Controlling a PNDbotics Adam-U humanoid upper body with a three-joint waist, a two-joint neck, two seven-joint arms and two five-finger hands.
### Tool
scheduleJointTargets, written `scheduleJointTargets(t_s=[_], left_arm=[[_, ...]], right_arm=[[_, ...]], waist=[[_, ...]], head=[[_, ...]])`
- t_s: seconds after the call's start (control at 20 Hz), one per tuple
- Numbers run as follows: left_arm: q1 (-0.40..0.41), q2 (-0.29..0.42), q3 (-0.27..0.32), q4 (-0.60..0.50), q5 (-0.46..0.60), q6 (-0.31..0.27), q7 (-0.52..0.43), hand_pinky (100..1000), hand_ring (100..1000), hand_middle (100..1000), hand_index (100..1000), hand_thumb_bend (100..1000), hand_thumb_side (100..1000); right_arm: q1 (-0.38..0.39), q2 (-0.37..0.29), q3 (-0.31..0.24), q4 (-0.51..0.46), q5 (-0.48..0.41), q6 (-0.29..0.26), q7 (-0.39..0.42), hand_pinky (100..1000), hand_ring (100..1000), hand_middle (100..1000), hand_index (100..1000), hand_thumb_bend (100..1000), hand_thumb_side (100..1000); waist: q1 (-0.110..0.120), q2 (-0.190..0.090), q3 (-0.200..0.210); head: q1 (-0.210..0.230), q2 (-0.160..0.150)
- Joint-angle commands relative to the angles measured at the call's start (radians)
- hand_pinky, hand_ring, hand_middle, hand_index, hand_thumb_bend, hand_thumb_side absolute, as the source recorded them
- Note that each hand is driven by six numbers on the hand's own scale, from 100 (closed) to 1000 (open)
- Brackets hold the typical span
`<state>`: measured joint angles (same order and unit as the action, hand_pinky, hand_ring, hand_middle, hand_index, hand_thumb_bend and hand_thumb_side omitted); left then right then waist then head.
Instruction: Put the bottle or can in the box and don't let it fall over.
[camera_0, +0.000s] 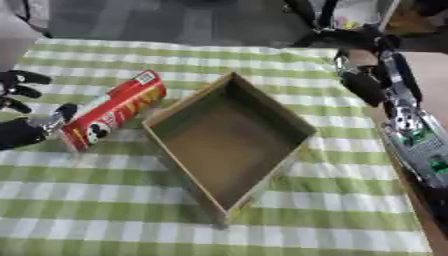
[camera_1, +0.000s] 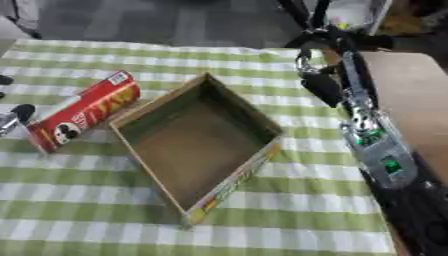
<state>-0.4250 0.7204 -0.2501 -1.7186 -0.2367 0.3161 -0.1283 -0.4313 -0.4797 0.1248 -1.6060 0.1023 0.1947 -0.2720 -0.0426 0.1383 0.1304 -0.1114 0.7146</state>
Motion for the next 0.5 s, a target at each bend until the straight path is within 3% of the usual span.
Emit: scheduleJointTargets(t_s=[0.05, 0.5], left_arm=[[-0.022, 0.015, -0.002, 0.011, -0.018, -0.006, -0.008, 703, 797, 831, 834, 434, 503], [-0.041, -0.006, -0.030, 0.066, -0.062, -0.037, 0.005, 706, 800, 834, 825, 444, 491]], right_arm=[[-0.017, -0.018, -0.004, -0.011, 0.006, 0.001, 0.001, 706, 988, 990, 1000, 100, 489], [-0.022, -0.019, -0.003, -0.011, 0.003, 0.004, 0.000, 705, 987, 990, 1000, 100, 485]], waist=[[-0.006, 0.008, -0.002], [-0.012, 0.021, -0.005]], head=[[0.006, -0.013], [0.013, -0.025]])
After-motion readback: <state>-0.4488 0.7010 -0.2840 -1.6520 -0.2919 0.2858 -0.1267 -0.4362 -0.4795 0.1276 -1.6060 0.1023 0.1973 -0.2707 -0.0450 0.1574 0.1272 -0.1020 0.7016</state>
